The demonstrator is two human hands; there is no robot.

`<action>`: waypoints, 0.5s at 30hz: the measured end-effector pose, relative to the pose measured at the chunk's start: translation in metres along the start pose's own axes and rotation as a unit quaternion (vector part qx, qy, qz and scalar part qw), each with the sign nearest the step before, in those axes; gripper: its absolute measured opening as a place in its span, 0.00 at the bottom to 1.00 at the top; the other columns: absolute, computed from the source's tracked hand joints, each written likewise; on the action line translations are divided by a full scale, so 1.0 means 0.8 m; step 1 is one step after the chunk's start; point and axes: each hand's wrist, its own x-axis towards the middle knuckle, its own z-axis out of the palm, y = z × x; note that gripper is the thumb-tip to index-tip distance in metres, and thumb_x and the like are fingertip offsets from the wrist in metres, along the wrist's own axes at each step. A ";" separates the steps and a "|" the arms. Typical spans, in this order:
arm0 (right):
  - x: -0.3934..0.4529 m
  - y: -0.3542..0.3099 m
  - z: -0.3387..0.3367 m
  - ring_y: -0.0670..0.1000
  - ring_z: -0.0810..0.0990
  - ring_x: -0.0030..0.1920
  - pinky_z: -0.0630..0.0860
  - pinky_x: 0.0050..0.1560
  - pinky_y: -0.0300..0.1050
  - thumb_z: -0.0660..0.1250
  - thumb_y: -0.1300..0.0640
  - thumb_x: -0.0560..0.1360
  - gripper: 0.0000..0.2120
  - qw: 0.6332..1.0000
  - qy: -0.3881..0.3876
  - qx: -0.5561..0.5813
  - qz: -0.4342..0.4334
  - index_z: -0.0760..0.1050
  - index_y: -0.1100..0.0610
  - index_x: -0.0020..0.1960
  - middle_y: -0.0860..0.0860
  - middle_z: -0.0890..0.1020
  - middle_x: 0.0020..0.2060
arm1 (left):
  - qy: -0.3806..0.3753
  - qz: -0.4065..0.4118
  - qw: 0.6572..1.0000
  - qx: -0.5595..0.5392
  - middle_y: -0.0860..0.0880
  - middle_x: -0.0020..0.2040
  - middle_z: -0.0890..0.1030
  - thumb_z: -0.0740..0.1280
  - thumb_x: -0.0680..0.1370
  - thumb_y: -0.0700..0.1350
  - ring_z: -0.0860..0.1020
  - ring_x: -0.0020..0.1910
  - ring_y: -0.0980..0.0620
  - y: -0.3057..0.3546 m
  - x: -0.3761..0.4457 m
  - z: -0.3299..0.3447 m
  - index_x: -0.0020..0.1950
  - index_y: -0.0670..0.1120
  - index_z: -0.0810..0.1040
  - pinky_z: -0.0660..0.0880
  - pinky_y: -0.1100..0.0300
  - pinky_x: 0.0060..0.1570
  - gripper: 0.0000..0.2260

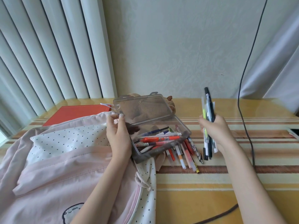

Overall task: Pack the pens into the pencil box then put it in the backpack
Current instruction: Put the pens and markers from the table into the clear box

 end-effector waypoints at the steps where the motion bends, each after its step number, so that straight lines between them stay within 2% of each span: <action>1: -0.003 -0.008 -0.002 0.50 0.73 0.33 0.74 0.40 0.49 0.64 0.62 0.74 0.03 0.998 0.011 0.046 -0.030 0.73 0.56 0.47 0.52 0.74 0.34 | -0.021 0.004 1.000 0.008 0.51 0.30 0.77 0.61 0.79 0.45 0.81 0.33 0.47 0.000 -0.001 0.002 0.43 0.44 0.70 0.81 0.51 0.44 0.07; 4: -0.011 -0.032 -0.004 0.48 0.70 0.29 0.70 0.37 0.45 0.63 0.67 0.73 0.09 0.973 0.029 0.189 -0.129 0.71 0.53 0.42 0.49 0.71 0.30 | -0.086 -0.015 0.996 0.003 0.45 0.30 0.75 0.60 0.80 0.43 0.80 0.27 0.46 0.003 -0.008 0.008 0.41 0.47 0.70 0.78 0.54 0.31 0.08; 6: -0.019 -0.047 -0.001 0.48 0.70 0.28 0.70 0.35 0.42 0.62 0.69 0.74 0.10 0.950 0.027 0.247 -0.192 0.70 0.54 0.41 0.49 0.71 0.29 | -0.116 -0.010 0.993 0.017 0.47 0.31 0.73 0.60 0.80 0.41 0.77 0.26 0.55 0.004 -0.013 0.011 0.42 0.44 0.70 0.74 0.59 0.29 0.07; 9: -0.030 -0.058 0.007 0.48 0.71 0.29 0.72 0.37 0.41 0.63 0.68 0.74 0.09 0.916 -0.041 0.312 -0.248 0.70 0.55 0.42 0.45 0.73 0.26 | -0.168 -0.007 0.986 0.012 0.50 0.30 0.70 0.60 0.80 0.38 0.73 0.25 0.63 0.003 -0.018 0.018 0.41 0.42 0.70 0.71 0.67 0.29 0.08; 11: -0.037 -0.057 0.015 0.48 0.73 0.30 0.74 0.39 0.41 0.63 0.68 0.75 0.10 0.923 -0.102 0.258 -0.266 0.70 0.54 0.42 0.45 0.75 0.26 | -0.197 -0.006 0.980 0.014 0.55 0.28 0.73 0.60 0.80 0.37 0.73 0.26 0.64 0.001 -0.020 0.019 0.40 0.44 0.70 0.70 0.71 0.30 0.09; 13: -0.043 -0.056 0.022 0.45 0.76 0.32 0.75 0.40 0.37 0.66 0.66 0.74 0.10 0.942 -0.155 0.111 -0.276 0.72 0.52 0.41 0.44 0.78 0.28 | -0.206 -0.017 0.978 0.008 0.58 0.24 0.76 0.59 0.80 0.37 0.74 0.25 0.65 0.000 -0.019 0.018 0.41 0.43 0.70 0.69 0.73 0.27 0.08; 15: -0.048 -0.056 0.028 0.39 0.77 0.33 0.73 0.38 0.30 0.69 0.62 0.73 0.10 0.939 -0.209 -0.057 -0.266 0.74 0.47 0.44 0.42 0.79 0.33 | -0.205 -0.028 0.978 0.005 0.58 0.25 0.76 0.59 0.80 0.37 0.75 0.26 0.64 -0.001 -0.018 0.017 0.43 0.41 0.70 0.72 0.69 0.28 0.07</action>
